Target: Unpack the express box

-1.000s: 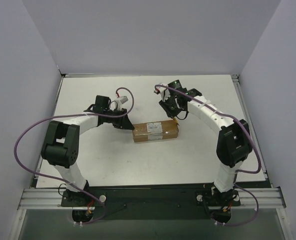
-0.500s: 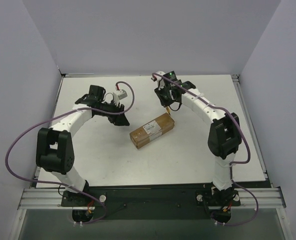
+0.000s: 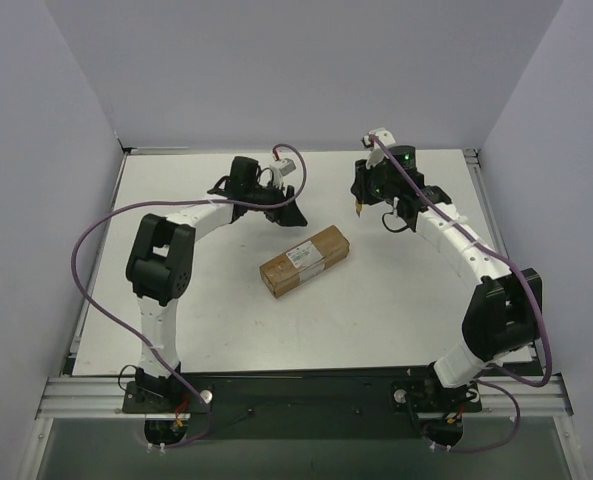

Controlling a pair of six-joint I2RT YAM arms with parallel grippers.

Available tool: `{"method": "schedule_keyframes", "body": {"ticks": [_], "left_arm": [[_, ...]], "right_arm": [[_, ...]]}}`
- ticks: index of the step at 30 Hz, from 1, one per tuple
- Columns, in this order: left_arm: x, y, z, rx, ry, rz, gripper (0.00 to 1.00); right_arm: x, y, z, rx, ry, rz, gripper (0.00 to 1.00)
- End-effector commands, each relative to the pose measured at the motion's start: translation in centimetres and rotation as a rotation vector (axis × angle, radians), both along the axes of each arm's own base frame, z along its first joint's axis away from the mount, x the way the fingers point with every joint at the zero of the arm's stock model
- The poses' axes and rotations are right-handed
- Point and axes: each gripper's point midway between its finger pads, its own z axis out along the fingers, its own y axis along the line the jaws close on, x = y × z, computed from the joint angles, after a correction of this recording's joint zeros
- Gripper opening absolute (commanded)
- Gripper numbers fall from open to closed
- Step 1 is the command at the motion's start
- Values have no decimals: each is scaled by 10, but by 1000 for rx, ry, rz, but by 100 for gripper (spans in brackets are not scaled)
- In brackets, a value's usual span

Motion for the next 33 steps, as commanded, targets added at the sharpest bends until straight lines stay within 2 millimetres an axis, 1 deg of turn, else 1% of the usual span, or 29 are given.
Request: {"method": "schedule_keyframes", "body": {"ticks": [1,2,3,4,5,6,7,8,11,15,16,17,18,20,23,24,25,33], "left_arm": [[15,-34,42,-83,-104,-23,62],[9,-42,42,-87,-89,-47,62],[6,-44,38,-77,-59,-57,62],[4,-48,30,-64,-40,-65,62],[-2,-52,25,-47,-20,-77,62],[1,-55,25,-32,-44,-82,62],[0,-56,13,-8,-23,-85,62],[-4,-55,4,20,12,-82,62],[-9,-57,-15,54,49,-87,62],[-18,-53,-32,92,86,-99,62],[-19,-51,-36,101,95,-99,61],[-21,-49,-42,116,108,-95,61],[-21,-47,-45,128,107,-91,60],[-23,-45,-51,146,116,-89,60],[-25,-42,-58,166,121,-88,60],[-26,-42,-59,170,124,-89,60],[-28,-42,-61,174,126,-91,59],[-39,-45,-65,182,146,-112,59]], "right_arm": [[3,13,2,90,-71,47,0],[2,13,-1,93,-74,50,0],[1,12,-8,92,-66,51,0],[2,13,-8,97,-77,54,0],[3,13,-10,101,-74,60,0],[2,14,-14,128,-57,46,0],[3,14,-13,139,-56,40,0],[4,13,-14,146,-53,34,0],[2,18,-17,181,-48,31,0],[2,24,-22,224,-66,35,0],[3,27,-20,237,-81,41,0],[2,28,-26,239,-73,44,0],[2,32,-25,241,-93,55,0],[-1,34,-34,235,-91,64,0],[-2,38,-34,240,-110,77,0],[-3,38,-38,233,-112,82,0],[-2,39,-35,235,-129,85,0],[-1,44,-38,242,-140,93,0]]}}
